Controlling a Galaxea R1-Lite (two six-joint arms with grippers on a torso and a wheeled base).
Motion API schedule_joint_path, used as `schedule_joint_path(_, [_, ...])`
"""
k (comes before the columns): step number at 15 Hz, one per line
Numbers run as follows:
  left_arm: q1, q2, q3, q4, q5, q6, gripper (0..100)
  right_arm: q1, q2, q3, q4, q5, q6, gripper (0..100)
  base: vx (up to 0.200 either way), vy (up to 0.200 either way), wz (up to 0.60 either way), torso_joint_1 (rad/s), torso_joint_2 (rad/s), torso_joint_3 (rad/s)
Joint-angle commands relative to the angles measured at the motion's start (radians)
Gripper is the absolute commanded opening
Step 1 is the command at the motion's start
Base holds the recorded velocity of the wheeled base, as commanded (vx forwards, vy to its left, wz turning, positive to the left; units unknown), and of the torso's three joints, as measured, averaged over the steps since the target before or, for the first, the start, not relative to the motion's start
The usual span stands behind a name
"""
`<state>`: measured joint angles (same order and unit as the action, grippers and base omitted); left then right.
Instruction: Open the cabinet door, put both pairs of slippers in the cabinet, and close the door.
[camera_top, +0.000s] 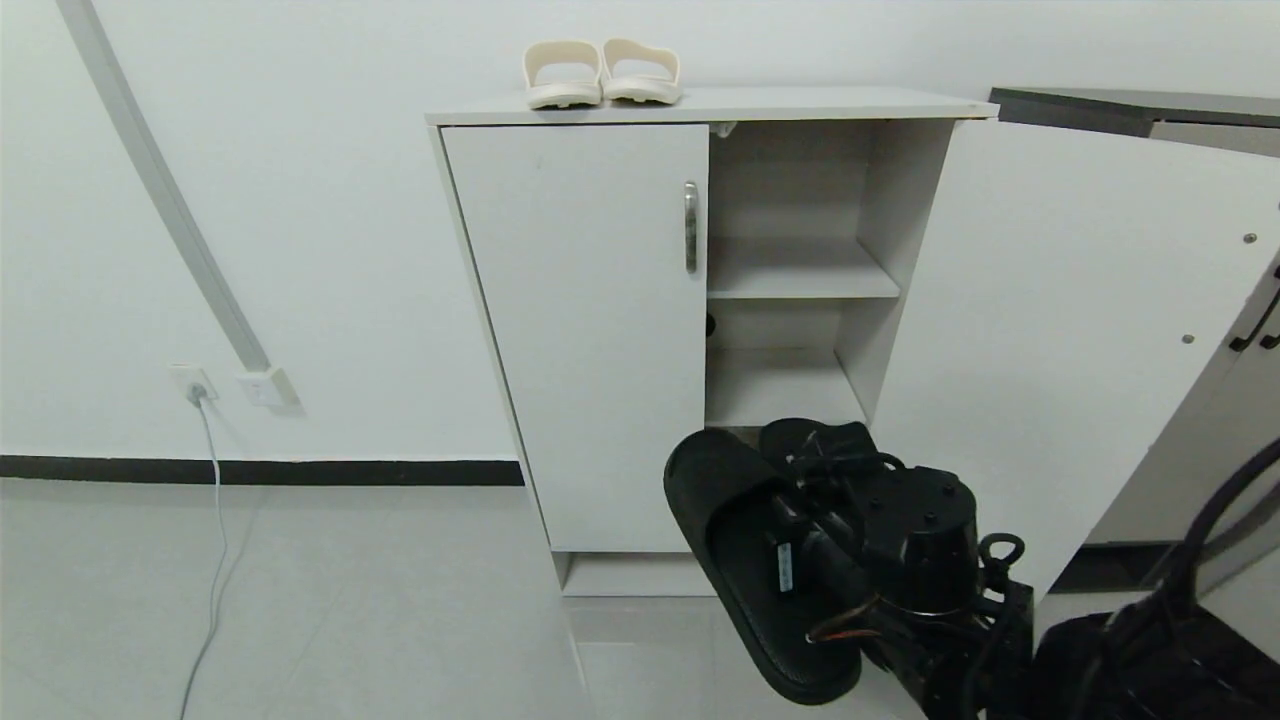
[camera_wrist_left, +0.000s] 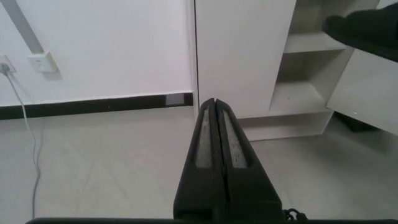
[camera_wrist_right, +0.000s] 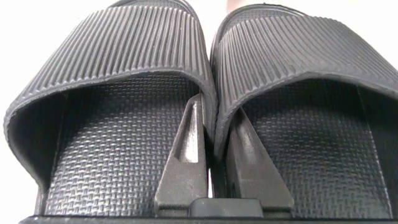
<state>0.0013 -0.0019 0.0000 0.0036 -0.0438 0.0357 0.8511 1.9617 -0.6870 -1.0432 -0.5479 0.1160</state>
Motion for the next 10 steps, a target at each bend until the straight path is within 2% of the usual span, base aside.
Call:
schedule_joint_path(1, [0.0, 0.002, 0.0, -0.001, 0.001, -0.004, 0, 0.002, 0.125, -0.105, 0.005, -0.09, 0.019, 0, 0.0, 0.0, 0.0, 0.0, 0.0, 0.0])
schedule_joint_path(4, [0.0, 0.002, 0.0, -0.001, 0.001, -0.004, 0, -0.009, 0.276, -0.244, 0.005, -0.19, 0.08, 0, 0.0, 0.0, 0.0, 0.0, 0.0, 0.0])
schedule_joint_path(8, [0.0, 0.002, 0.0, -0.001, 0.002, -0.005, 0, -0.018, 0.289, -0.259, 0.005, -0.216, 0.082, 0, 0.0, 0.0, 0.0, 0.0, 0.0, 0.0])
schedule_joint_path(10, [0.0, 0.002, 0.0, -0.001, 0.002, -0.005, 0, -0.02, 0.29, -0.263, 0.003, -0.222, 0.082, 0, 0.0, -0.2, 0.0, 0.002, 0.0, 0.002])
